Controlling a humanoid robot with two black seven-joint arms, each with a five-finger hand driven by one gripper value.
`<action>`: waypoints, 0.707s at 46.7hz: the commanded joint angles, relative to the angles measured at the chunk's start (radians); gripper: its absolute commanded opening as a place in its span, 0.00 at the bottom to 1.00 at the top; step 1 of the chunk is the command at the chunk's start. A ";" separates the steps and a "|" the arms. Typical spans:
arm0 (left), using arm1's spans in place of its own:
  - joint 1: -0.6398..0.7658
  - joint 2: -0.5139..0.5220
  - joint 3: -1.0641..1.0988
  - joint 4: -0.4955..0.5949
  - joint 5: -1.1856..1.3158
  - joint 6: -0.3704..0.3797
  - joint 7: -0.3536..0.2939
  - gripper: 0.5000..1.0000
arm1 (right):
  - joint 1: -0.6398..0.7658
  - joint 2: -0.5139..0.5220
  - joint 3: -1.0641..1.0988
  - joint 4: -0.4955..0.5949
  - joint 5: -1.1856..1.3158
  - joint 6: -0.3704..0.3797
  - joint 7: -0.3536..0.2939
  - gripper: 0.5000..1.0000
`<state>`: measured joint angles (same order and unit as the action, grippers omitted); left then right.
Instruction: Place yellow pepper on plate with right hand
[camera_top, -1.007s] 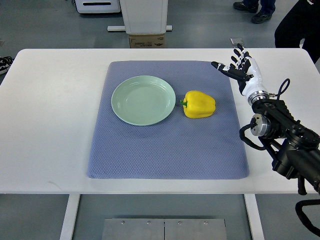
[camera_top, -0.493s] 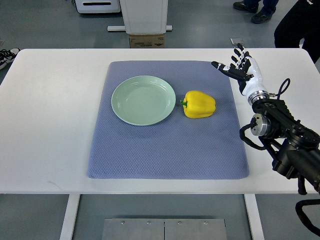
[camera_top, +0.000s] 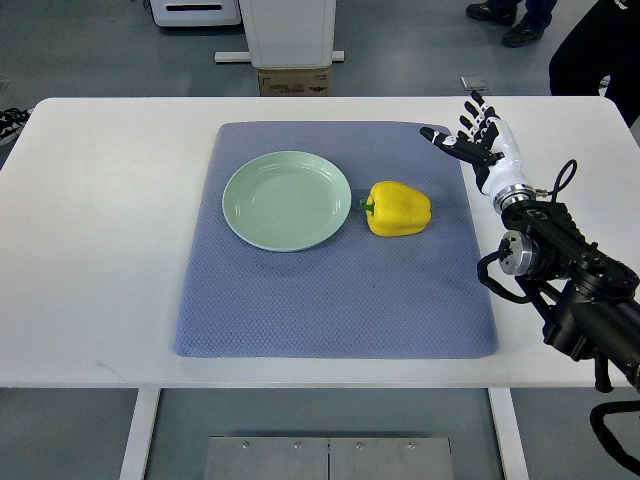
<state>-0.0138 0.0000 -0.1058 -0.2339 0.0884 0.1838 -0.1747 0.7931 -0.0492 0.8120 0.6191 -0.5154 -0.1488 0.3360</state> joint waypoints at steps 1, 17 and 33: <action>0.000 0.000 0.000 -0.001 0.001 -0.001 0.000 1.00 | 0.003 -0.001 -0.004 0.001 0.000 0.000 0.002 1.00; -0.002 0.000 0.000 -0.001 0.001 0.000 0.000 1.00 | 0.002 0.000 -0.004 0.001 0.000 0.000 0.002 1.00; 0.000 0.000 0.000 -0.001 0.001 -0.001 0.000 1.00 | 0.000 0.002 -0.004 0.002 0.000 0.000 0.003 1.00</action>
<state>-0.0141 0.0000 -0.1058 -0.2344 0.0892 0.1829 -0.1748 0.7929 -0.0484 0.8085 0.6199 -0.5154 -0.1487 0.3385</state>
